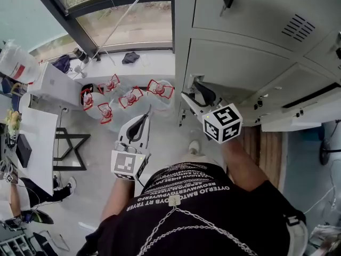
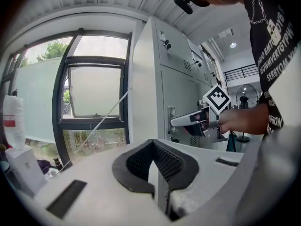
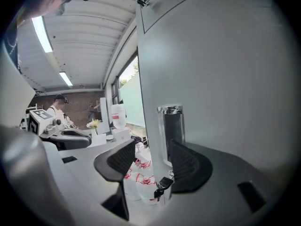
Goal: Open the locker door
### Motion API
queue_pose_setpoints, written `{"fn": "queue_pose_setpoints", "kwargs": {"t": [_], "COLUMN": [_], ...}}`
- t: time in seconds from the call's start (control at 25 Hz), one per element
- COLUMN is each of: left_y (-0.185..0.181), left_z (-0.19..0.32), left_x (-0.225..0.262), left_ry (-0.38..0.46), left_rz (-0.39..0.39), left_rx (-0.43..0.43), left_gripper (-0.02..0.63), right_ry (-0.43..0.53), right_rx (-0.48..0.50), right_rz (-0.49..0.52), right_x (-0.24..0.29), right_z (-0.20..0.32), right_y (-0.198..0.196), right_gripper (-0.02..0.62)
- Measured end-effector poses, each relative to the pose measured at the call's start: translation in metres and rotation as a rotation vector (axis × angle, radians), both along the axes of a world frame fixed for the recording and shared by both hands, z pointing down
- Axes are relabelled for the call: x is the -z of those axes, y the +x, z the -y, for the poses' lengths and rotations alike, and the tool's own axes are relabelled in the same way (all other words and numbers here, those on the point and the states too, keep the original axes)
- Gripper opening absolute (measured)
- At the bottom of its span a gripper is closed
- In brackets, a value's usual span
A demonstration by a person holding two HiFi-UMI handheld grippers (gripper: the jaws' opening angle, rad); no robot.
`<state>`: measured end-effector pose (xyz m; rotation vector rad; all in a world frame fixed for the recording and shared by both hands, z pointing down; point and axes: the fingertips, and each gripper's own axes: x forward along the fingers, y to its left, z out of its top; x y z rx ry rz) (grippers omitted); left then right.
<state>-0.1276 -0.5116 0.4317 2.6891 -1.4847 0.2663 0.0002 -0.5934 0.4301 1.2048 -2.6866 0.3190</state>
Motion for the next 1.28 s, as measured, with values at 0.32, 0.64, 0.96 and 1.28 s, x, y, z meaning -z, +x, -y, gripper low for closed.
{"fn": "queue_pose_setpoints", "kwargs": {"t": [0.32,0.64,0.96,1.28], "left_y": [-0.02,-0.041,-0.035,-0.018], "left_z": [-0.022,-0.06,-0.095,-0.12], "left_x": [-0.005,-0.012,-0.008,-0.016], "left_ry": [-0.016,-0.026,-0.009,-0.02], "left_rz": [0.006,0.005,-0.007,-0.025], "left_rx": [-0.013,-0.044,-0.122,-0.195], "left_gripper": [0.005,0.005,0.005,0.005], "right_ry": [-0.017,-0.015,0.01,0.011], "right_rx": [-0.049,-0.139,-0.286,-0.345], "right_rz": [0.022,0.03,0.003,-0.041], "right_x": [0.0,0.0,-0.002,-0.004], "right_z": [0.005,-0.044,-0.093,-0.113], "right_y": [-0.017,-0.01,0.014,0.029], "right_gripper": [0.253,0.235,0.155,0.115]}}
